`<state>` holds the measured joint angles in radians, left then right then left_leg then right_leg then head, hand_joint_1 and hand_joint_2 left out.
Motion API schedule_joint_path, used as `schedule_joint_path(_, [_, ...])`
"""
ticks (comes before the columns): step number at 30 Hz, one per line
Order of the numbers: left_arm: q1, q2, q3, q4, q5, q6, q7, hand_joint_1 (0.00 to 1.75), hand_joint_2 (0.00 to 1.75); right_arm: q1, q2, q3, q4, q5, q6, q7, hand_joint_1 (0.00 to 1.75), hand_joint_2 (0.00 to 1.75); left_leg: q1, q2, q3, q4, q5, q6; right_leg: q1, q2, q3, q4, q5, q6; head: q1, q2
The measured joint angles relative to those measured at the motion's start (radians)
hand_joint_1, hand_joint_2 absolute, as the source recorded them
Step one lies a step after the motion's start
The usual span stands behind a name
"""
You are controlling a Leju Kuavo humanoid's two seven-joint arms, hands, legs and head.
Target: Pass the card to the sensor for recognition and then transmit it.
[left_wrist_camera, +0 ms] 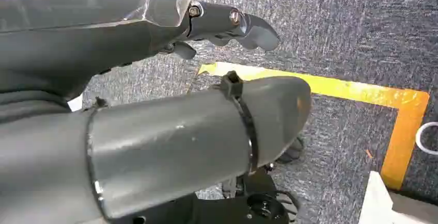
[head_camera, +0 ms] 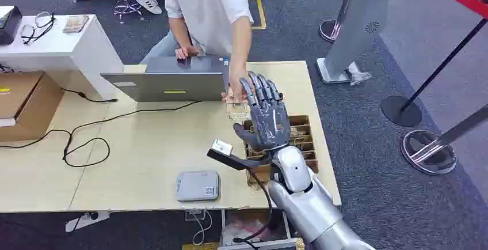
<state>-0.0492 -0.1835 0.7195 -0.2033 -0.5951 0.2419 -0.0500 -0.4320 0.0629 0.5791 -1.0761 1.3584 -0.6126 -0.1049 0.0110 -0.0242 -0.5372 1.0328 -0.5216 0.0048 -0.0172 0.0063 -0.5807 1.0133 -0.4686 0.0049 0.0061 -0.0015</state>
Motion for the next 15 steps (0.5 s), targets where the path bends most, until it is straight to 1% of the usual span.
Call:
schedule_joint_path(12, [0.000,0.003,0.002,0.000,0.000,-0.002,0.000,0.00,0.00,-0.002,0.001,0.005,0.005,0.000,0.000,0.000,0.00,1.75,0.000,0.000,0.000,0.000,0.000,0.000,0.000,0.000,0.000,0.000,0.000,0.000,0.000,0.000])
schedule_joint_path(13, [0.000,0.003,0.002,0.000,0.000,-0.002,0.001,0.00,0.00,-0.002,0.001,0.005,0.006,0.000,0.000,0.000,0.12,1.75,0.000,0.000,0.000,0.000,0.000,0.000,0.000,0.000,0.000,0.000,0.000,0.000,0.000,0.000])
schedule_joint_path(14, [0.000,0.003,0.002,0.000,0.000,-0.003,0.001,0.00,0.00,-0.002,0.001,0.006,0.006,0.000,0.001,0.001,1.48,1.75,0.000,0.000,0.000,0.000,0.000,0.000,0.000,0.000,0.000,0.000,0.000,0.000,0.000,0.000])
schedule_joint_path(15, [0.000,0.003,0.002,0.000,0.000,-0.003,0.001,0.00,0.00,-0.002,0.001,0.006,0.006,0.000,0.001,0.001,1.73,1.75,0.000,0.000,0.000,0.000,0.000,0.000,0.000,0.000,0.000,0.000,0.000,0.000,0.000,0.000])
